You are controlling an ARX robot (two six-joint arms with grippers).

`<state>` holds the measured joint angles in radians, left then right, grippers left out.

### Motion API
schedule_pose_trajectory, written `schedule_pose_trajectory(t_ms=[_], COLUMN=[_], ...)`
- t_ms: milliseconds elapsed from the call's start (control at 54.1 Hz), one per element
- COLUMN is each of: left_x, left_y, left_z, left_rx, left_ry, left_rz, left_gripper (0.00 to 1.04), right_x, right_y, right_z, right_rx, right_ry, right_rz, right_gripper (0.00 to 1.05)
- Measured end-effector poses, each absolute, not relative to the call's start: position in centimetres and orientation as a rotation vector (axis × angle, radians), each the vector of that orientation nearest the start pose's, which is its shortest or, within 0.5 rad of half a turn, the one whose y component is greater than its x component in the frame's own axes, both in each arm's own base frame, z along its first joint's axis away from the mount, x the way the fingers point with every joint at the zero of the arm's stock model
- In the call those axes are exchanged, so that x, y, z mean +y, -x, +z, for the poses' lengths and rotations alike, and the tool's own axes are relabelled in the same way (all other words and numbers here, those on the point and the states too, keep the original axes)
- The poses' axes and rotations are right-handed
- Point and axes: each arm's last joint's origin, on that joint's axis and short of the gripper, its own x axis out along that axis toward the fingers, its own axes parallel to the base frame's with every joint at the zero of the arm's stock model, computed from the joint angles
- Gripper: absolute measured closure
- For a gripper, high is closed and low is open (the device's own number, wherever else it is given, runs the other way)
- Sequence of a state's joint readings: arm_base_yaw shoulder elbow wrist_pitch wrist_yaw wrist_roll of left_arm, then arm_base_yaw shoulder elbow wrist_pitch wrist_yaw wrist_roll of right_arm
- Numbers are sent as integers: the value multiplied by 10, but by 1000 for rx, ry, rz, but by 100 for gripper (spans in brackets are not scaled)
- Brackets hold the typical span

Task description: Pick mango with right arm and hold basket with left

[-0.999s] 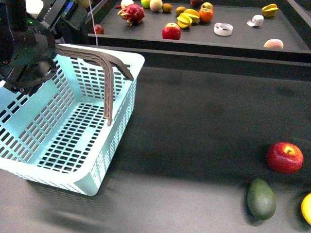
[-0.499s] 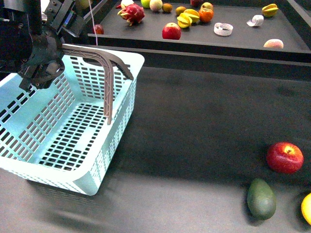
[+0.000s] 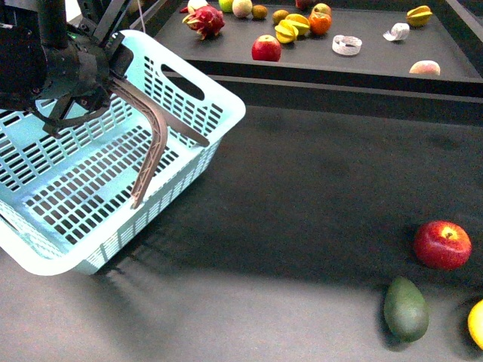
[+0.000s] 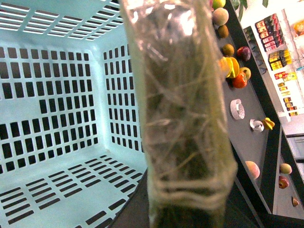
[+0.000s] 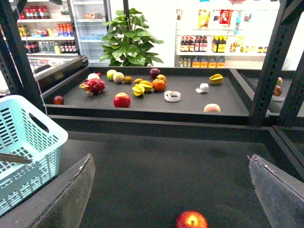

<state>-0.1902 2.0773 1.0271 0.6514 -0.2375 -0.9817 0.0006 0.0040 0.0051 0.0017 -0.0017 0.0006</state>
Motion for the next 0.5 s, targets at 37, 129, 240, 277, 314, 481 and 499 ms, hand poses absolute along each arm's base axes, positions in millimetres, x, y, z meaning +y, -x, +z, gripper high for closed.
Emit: schedule_pose_trajectory(t_ms=[37, 129, 240, 277, 314, 481, 499], left_x=[-71, -74, -84, -87, -92, -109, -111], left_y=[-399, -386, -363, -354, -342, -293, -287], left_z=[118, 128, 142, 146, 150, 157, 156], left_rx=[326, 322, 312, 303, 291, 265, 257], left_ry=[878, 820, 708, 661, 613, 421, 392], left_rz=[206, 133, 36, -8, -58, -210, -227], left_gripper=[97, 97, 97, 97, 97, 97, 97], right_x=[0, 0, 0, 0, 0, 0, 0], right_y=[-98, -98, -98, -98, -98, -98, -98], right_z=[165, 165, 165, 165, 165, 165, 165], right_rx=[-3, -3, -3, -3, -3, -3, -3], right_ry=[-1, -1, -1, -1, -1, -1, -1], right_rz=[2, 2, 2, 2, 2, 2, 2], right_gripper=[8, 8, 8, 8, 8, 8, 8])
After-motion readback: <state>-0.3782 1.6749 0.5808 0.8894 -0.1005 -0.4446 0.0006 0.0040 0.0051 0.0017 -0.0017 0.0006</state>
